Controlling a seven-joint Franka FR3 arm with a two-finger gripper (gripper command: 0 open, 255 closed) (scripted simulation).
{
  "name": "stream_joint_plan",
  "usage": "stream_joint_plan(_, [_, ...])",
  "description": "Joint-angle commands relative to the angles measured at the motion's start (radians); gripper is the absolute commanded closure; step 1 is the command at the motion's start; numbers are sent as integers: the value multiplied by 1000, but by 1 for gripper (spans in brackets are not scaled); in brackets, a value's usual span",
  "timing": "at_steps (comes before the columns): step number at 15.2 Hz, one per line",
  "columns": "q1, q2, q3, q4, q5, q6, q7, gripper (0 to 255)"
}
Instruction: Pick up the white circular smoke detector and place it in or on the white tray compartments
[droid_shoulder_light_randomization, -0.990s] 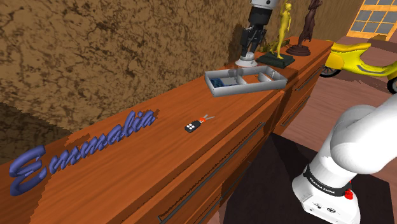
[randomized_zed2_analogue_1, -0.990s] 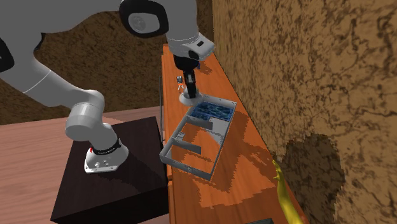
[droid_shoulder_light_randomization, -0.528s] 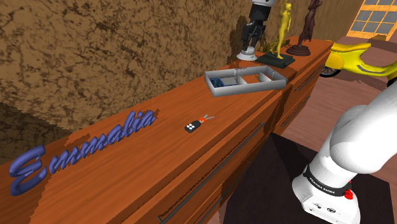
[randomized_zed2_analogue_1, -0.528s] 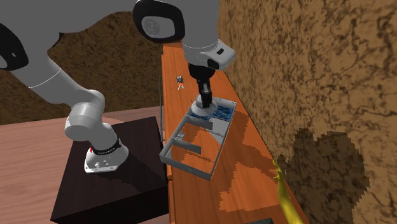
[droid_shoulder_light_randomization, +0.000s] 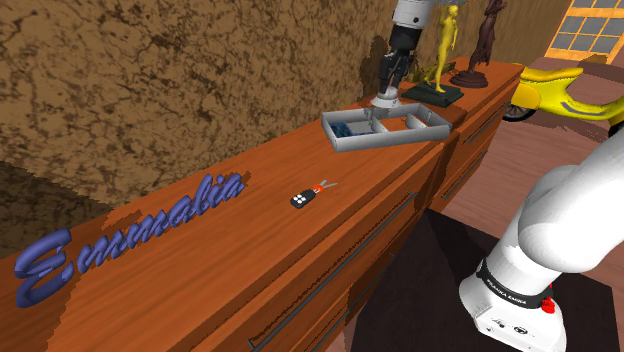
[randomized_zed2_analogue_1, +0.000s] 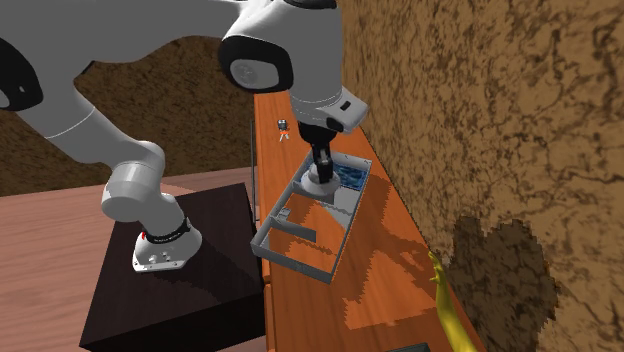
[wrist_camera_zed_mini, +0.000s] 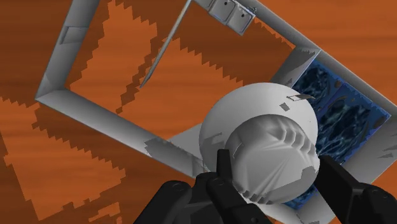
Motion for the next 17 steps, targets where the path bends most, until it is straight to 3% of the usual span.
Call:
stream_joint_plan(1, [-1, 1, -2, -25, 0, 26, -4, 255])
stream_joint_plan(8, [-3, 4, -6, -117, 3, 121, -16, 255])
stream_joint_plan(16, [-3, 4, -6, -117, 3, 121, -16, 255])
stream_joint_plan(17, [-3, 4, -6, -117, 3, 121, -16, 0])
